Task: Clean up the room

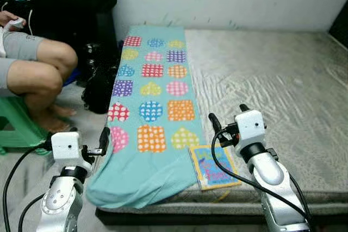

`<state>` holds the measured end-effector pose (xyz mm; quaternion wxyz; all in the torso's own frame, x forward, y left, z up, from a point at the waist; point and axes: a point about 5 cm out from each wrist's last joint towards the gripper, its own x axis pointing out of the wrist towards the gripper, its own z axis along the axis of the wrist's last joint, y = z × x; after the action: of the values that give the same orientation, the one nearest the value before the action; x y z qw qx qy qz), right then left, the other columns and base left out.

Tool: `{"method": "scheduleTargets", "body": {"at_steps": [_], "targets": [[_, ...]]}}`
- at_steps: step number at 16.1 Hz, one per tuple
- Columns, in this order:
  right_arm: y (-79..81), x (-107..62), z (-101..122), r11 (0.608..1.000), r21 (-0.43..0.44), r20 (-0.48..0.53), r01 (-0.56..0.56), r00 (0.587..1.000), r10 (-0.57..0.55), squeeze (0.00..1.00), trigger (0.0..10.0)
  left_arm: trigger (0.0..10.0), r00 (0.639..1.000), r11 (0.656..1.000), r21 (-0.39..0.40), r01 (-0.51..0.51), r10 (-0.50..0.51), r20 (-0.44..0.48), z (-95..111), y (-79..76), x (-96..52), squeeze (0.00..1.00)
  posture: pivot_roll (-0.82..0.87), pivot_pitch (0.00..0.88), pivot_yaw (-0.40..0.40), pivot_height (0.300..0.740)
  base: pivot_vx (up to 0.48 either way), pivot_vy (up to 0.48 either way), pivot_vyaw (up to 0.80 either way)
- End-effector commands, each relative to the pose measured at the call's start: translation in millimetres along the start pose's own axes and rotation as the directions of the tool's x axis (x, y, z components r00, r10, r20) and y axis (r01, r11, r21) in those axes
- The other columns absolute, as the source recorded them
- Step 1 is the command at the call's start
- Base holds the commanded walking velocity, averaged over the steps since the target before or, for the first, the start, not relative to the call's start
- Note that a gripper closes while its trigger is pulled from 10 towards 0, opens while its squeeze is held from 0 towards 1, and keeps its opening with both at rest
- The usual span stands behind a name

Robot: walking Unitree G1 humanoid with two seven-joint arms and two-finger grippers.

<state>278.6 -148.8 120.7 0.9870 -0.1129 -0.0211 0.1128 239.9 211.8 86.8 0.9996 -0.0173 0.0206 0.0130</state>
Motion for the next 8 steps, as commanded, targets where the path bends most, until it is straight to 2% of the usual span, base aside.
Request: {"method": "scheduleTargets", "body": {"at_steps": [1, 8], "targets": [[0.4, 1.1, -1.0, 1.000, -0.003, -0.004, -0.005, 1.000, 0.005, 0.00, 10.0, 10.0, 1.000, 1.000, 0.011, -0.004, 0.004, -0.005, -0.9, 1.2, 1.2, 0.00, -0.11, 0.067, -0.018, 0.740, 0.000, -0.251, 0.00], [1.9, 2.8, -0.8, 1.000, -0.006, 0.000, -0.011, 1.000, 0.011, 0.00, 10.0, 10.0, 1.000, 1.000, 0.018, 0.001, -0.001, -0.001, -0.4, -0.4, 1.3, 0.00, -0.10, 0.059, -0.020, 0.740, 0.000, -0.271, 0.00]]}}
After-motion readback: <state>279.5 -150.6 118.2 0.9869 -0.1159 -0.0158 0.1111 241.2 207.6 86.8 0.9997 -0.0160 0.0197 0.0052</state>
